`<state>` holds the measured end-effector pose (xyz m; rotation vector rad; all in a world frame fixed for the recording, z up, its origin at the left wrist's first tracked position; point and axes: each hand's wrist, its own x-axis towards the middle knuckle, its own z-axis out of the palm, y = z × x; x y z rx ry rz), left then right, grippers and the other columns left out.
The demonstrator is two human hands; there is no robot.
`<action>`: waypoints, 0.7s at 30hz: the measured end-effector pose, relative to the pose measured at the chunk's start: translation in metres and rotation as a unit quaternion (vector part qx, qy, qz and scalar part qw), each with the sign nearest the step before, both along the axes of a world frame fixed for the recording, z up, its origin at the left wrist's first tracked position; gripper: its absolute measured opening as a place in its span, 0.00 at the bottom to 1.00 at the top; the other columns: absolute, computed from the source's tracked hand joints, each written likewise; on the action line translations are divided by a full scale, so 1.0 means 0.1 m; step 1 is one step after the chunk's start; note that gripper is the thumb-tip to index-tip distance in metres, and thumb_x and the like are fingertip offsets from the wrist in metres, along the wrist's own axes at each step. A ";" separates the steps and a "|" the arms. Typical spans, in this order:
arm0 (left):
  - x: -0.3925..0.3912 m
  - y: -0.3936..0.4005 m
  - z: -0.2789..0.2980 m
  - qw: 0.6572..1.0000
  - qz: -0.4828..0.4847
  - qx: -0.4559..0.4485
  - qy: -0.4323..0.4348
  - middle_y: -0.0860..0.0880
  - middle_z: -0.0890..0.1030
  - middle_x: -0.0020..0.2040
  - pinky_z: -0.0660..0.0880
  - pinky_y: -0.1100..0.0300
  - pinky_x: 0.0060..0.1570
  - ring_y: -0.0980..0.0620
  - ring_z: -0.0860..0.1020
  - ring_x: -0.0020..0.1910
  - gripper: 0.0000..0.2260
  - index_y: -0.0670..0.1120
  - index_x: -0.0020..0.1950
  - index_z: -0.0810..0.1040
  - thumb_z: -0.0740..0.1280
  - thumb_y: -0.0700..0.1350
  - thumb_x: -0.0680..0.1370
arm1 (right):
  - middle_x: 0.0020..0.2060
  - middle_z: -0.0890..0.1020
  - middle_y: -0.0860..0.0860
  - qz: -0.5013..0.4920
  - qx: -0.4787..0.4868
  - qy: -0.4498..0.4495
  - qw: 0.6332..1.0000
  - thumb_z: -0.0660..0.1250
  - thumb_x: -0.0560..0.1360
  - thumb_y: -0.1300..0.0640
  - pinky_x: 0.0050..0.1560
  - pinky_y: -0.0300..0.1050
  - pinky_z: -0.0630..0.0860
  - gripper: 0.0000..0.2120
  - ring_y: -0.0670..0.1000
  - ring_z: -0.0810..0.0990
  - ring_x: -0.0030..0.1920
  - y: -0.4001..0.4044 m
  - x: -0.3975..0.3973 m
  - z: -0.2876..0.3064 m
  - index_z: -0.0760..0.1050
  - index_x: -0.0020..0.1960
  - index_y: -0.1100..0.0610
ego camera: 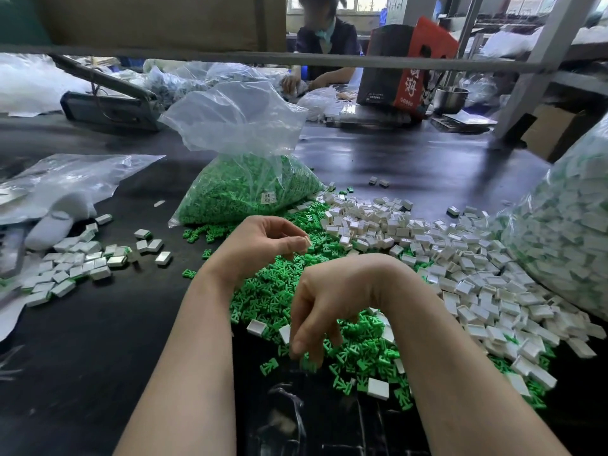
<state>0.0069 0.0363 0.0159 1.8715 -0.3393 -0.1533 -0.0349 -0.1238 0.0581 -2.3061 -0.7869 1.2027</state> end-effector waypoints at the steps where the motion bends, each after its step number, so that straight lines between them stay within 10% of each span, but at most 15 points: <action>1: -0.01 0.02 0.02 1.000 -0.005 -0.007 0.002 0.47 0.86 0.41 0.71 0.69 0.31 0.57 0.79 0.37 0.01 0.50 0.42 0.85 0.75 0.46 0.72 | 0.40 0.86 0.46 0.001 -0.001 0.011 1.000 0.70 0.76 0.50 0.29 0.36 0.69 0.07 0.43 0.81 0.34 0.01 -0.01 0.02 0.84 0.50 0.53; 11: -0.06 0.06 0.09 0.994 -0.087 -0.072 0.012 0.50 0.83 0.35 0.72 0.67 0.32 0.58 0.77 0.33 0.05 0.48 0.40 0.86 0.76 0.40 0.66 | 0.32 0.85 0.52 -0.281 0.166 -0.104 0.940 0.57 0.76 0.33 0.21 0.34 0.65 0.29 0.44 0.76 0.26 -0.26 0.10 -0.06 0.80 0.47 0.59; 21: -0.04 0.05 0.03 0.999 0.030 0.015 0.007 0.52 0.83 0.34 0.70 0.71 0.30 0.61 0.76 0.32 0.06 0.49 0.39 0.84 0.76 0.38 0.71 | 0.32 0.85 0.48 -0.335 0.115 -0.192 0.915 0.66 0.79 0.50 0.32 0.40 0.71 0.10 0.43 0.75 0.29 -0.35 0.23 -0.23 0.79 0.45 0.55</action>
